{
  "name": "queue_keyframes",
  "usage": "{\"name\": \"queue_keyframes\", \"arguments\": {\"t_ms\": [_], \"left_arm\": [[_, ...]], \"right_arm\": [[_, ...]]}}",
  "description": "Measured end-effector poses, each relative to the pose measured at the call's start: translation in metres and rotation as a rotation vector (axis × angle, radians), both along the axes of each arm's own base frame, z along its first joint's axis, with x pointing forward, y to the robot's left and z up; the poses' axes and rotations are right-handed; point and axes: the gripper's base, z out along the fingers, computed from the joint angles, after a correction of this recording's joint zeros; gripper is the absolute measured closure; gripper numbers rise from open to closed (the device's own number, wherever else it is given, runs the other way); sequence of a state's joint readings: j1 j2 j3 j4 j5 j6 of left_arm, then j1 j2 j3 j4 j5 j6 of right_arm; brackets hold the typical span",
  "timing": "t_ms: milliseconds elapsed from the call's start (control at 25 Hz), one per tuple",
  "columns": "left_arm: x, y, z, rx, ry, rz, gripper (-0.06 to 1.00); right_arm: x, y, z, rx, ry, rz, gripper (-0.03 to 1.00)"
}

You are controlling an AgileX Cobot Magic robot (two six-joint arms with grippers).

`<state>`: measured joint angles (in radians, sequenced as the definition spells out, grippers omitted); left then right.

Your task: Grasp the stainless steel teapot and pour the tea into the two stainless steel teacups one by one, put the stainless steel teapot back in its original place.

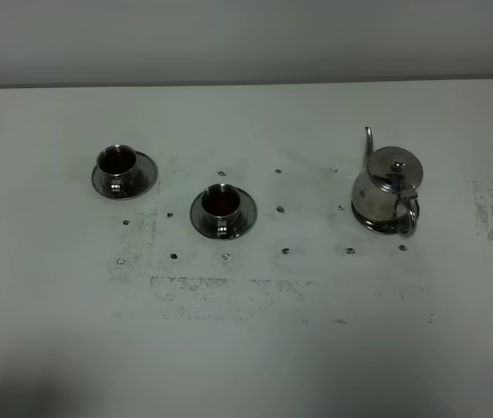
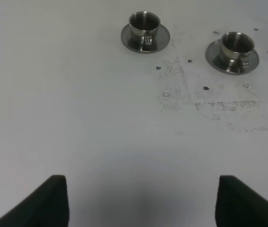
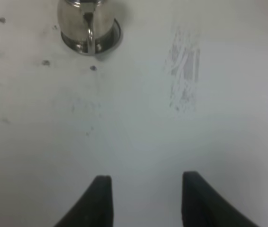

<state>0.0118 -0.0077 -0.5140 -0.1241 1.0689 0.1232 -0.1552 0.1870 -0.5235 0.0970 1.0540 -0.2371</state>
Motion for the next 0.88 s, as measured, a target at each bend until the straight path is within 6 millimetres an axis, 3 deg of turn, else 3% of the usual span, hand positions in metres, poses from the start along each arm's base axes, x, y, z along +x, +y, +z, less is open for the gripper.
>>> {"name": "queue_keyframes", "arguments": {"t_ms": [400, 880], "left_arm": [[0.0, 0.0, 0.0, 0.0, 0.0, 0.0, 0.25], [0.0, 0.0, 0.0, 0.0, 0.0, 0.0, 0.25]], "right_arm": [[-0.025, 0.004, -0.008, -0.016, -0.102, 0.006, 0.63], [-0.028, 0.004, -0.008, -0.003, -0.111, 0.113, 0.63]]}}
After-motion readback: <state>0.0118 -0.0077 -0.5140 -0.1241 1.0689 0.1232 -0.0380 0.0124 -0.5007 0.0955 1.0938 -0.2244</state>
